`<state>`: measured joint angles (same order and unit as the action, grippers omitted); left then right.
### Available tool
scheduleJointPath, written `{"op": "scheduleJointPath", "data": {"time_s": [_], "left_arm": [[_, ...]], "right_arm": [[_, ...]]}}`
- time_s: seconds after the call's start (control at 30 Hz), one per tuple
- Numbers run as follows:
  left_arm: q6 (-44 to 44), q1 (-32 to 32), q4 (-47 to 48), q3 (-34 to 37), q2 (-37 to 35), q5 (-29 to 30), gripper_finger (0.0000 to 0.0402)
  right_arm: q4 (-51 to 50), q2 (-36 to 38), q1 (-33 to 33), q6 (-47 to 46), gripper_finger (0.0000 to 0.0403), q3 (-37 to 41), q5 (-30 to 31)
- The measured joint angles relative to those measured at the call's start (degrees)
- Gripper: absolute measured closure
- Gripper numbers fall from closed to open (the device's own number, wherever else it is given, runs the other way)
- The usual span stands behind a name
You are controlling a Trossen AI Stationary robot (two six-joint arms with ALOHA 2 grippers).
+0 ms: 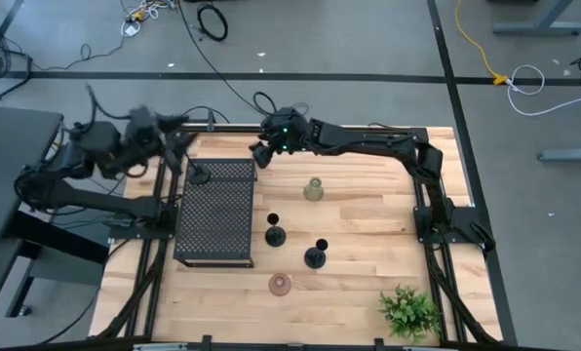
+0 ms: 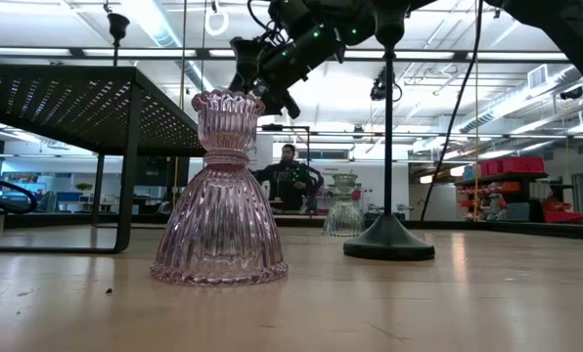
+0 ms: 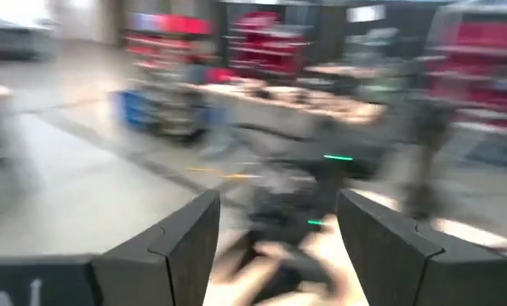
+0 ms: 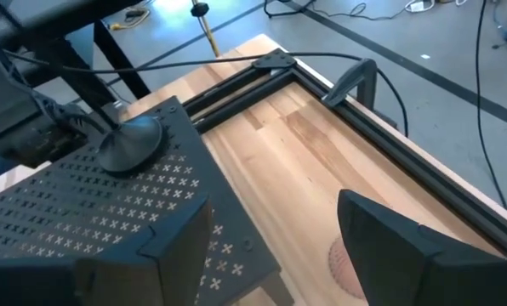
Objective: Pick & Place candle stick holders
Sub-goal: Put the top pink glass candle holder on the shelf
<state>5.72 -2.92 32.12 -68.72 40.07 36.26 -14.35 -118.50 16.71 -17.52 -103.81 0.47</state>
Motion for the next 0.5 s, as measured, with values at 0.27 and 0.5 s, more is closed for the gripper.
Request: {"op": "scheduleJointPath", "data": {"time_s": [0.27,0.5], "left_arm": [[-6.76,-5.01,4.46,-2.21,0.00,19.53,0.0181],[-4.11,-14.08,4.70,-2.21,0.00,22.51,0.0190]], "right_arm": [[-0.10,0.00,-1.46,-0.63,0.0146,0.00,-0.09],[-0.28,0.31,-2.70,-1.03,0.0146,0.00,-0.07]]}}
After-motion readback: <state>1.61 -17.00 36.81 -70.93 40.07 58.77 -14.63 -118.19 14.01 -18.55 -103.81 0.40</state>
